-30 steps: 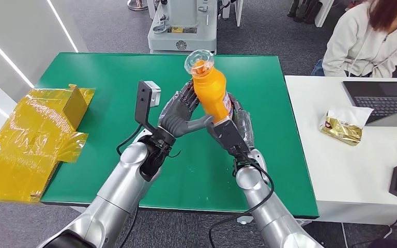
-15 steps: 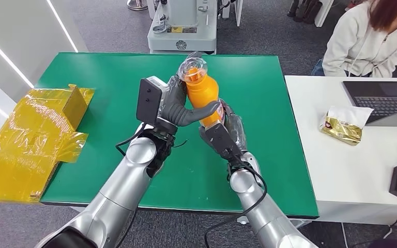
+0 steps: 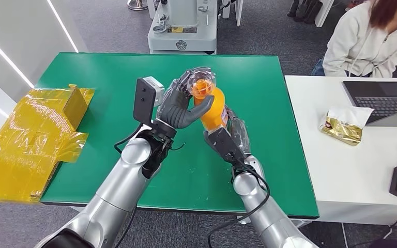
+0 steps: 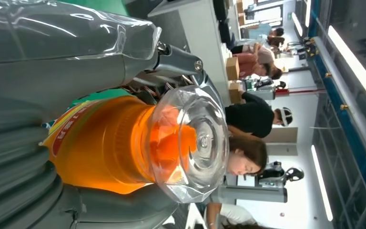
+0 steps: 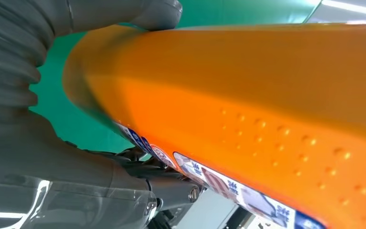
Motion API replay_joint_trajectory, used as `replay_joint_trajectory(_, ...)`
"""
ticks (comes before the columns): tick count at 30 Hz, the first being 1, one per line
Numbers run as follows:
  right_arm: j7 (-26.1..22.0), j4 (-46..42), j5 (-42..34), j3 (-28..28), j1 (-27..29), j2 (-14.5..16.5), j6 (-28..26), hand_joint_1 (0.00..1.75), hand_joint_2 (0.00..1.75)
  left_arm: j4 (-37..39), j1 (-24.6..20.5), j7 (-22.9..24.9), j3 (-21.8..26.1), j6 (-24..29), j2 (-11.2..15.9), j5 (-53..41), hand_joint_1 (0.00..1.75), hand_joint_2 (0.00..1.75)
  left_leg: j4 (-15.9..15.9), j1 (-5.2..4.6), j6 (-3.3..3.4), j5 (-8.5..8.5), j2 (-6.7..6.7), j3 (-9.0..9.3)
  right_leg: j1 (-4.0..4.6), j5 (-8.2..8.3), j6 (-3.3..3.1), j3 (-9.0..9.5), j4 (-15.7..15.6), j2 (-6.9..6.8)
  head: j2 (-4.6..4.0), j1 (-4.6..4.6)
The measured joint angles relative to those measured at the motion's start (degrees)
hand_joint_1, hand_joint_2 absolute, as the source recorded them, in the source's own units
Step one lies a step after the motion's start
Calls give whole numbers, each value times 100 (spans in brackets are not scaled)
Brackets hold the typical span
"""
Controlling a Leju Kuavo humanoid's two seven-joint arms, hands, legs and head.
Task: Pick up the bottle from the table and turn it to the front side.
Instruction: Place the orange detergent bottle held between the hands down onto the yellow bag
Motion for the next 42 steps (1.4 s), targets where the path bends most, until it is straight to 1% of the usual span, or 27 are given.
replay_joint_trajectory(6,-37,-97,-104,-91,47,-69,-19,175,175,51,1,-21,-138,31,-37,109,175,175,0,0,0,0,0,-1,0,0,0,-1,0,0,0,1)
replay_joint_trajectory(10,-38,-210,-142,-146,95,-129,-34,136,175,50,1,-22,-218,3,-84,199,175,175,0,0,0,0,0,-1,0,0,0,-1,-1,0,0,1)
replay_joint_trajectory(15,-52,-295,-234,-181,132,-168,-13,136,175,24,1,-26,-259,17,-98,204,175,175,1,0,0,0,-1,-1,0,0,0,0,0,-1,0,0)
replay_joint_trajectory(17,-58,-337,-279,-199,153,-179,3,68,175,-1,4,-30,-279,31,-97,202,175,175,0,0,0,0,-1,-1,0,0,0,0,0,-1,0,1)
replay_joint_trajectory(19,-105,-533,-539,-292,242,-230,128,0,175,-120,50,-78,-315,173,-74,162,175,175,0,0,0,0,-1,-1,0,0,0,0,0,-1,0,1)
replay_joint_trajectory(23,-209,-1118,-999,-420,565,-357,382,0,175,-374,122,-127,-322,536,36,-75,175,175,-1,0,0,0,-2,-2,0,0,0,0,0,-2,0,1)
replay_joint_trajectory(29,-266,-2077,-1175,-428,1036,-499,458,0,175,-458,140,-199,-244,878,209,-597,175,175,-1,1,0,0,0,-2,0,-1,0,-2,0,0,0,1)
replay_joint_trajectory(35,-425,-3139,-1223,-338,1617,-570,435,0,175,-458,142,-416,-166,1838,384,-1965,175,175,-3,1,0,0,-1,-3,1,-1,-1,-2,1,-1,0,1)
replay_joint_trajectory(42,-673,-4340,-1149,-157,2361,-695,395,0,175,-458,150,-287,-36,2761,669,-3837,175,175,-4,1,0,-1,-2,-5,1,-4,1,-2,0,-3,0,2)
